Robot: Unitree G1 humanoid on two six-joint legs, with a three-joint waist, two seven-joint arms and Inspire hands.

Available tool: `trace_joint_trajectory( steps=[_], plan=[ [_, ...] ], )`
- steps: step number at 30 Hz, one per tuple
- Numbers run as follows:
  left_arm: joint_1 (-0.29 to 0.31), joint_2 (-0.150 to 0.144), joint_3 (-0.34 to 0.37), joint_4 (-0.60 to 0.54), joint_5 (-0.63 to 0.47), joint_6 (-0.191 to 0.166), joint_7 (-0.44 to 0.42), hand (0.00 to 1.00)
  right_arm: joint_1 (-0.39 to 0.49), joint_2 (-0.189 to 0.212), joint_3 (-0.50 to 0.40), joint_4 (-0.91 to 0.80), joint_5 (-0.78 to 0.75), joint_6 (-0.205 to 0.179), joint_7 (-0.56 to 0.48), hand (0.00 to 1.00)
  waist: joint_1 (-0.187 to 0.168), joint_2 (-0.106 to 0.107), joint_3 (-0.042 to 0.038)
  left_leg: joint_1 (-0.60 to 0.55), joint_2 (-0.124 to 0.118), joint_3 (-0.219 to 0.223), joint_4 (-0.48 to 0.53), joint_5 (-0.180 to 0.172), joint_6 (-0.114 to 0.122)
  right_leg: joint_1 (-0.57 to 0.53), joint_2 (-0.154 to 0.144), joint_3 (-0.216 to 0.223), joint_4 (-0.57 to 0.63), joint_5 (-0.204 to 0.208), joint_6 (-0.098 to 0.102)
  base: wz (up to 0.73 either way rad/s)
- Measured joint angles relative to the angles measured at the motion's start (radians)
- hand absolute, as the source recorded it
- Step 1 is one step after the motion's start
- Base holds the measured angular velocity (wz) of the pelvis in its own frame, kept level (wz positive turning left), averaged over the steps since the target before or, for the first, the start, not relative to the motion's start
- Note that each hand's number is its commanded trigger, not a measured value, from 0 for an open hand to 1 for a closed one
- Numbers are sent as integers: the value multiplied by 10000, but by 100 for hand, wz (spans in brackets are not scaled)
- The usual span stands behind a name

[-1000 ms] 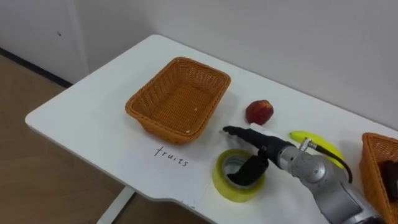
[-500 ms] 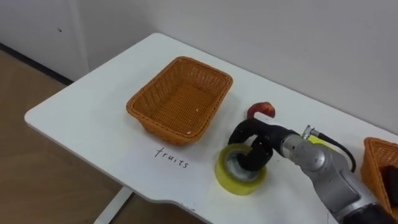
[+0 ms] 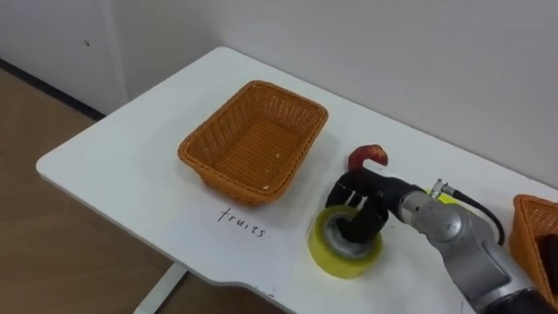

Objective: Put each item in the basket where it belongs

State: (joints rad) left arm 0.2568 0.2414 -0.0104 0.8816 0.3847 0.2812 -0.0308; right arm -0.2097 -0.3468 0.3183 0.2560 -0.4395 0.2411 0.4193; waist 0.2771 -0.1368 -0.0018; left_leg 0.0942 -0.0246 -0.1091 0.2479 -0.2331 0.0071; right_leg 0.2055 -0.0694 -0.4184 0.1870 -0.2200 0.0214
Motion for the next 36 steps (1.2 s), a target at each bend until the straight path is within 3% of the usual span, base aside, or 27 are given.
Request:
trace_joint_trajectory(
  steps=[4, 10, 14, 18, 23, 27, 36],
  plan=[
    [-66, -49, 25, 352, -6, -122, 26, 0, 192, -8, -187, -285, 42, -24, 118, 100, -49, 117, -19, 20, 26, 175, -97, 6, 7, -126, -5, 133, 31, 2, 2, -12],
    [-31, -75, 298, 377, -1, -270, 2, 0, 369, -216, -342, -892, 18, -30, 663, 100, -732, 150, -12, 17, 38, 271, -127, 9, 10, -114, 4, 311, 29, 1, 2, -5],
    [-10, -66, 689, 381, 2, -460, -2, 0, 664, -930, -427, -1651, -478, 1, 1181, 100, -1071, 178, 21, 106, 79, 544, -231, 11, 16, -172, 20, 639, 34, 6, 8, -15],
    [150, -32, 1203, 393, -2, -645, -5, 0, 1110, -1169, -1561, -2713, -1033, -8, 1422, 100, -1353, 170, 25, 214, 155, 826, -451, 22, 25, -340, 60, 940, 117, 5, 6, -21],
    [306, -43, 1157, 412, -48, -979, 13, 0, 1109, -1193, -2718, -2833, -1115, -108, 1357, 100, -1646, 75, 45, 221, 158, 1044, -440, 28, 37, -492, 46, 1165, 178, 6, 7, -14],
    [505, -19, 1175, 183, -47, -1037, 16, 0, 1109, -1193, -3324, -3046, -1066, -124, 1255, 100, -1906, -74, 41, 244, 169, 1079, -451, 28, 37, -494, 58, 1210, 175, 6, 7, -3],
    [491, 80, 1257, 223, -127, -1146, 191, 0, 1105, -1194, -3822, -3190, -724, -150, 684, 100, -1930, -12, 81, 421, 283, 1437, -486, 23, 30, -478, 168, 1569, 178, 55, -48, -11]
  ],
)
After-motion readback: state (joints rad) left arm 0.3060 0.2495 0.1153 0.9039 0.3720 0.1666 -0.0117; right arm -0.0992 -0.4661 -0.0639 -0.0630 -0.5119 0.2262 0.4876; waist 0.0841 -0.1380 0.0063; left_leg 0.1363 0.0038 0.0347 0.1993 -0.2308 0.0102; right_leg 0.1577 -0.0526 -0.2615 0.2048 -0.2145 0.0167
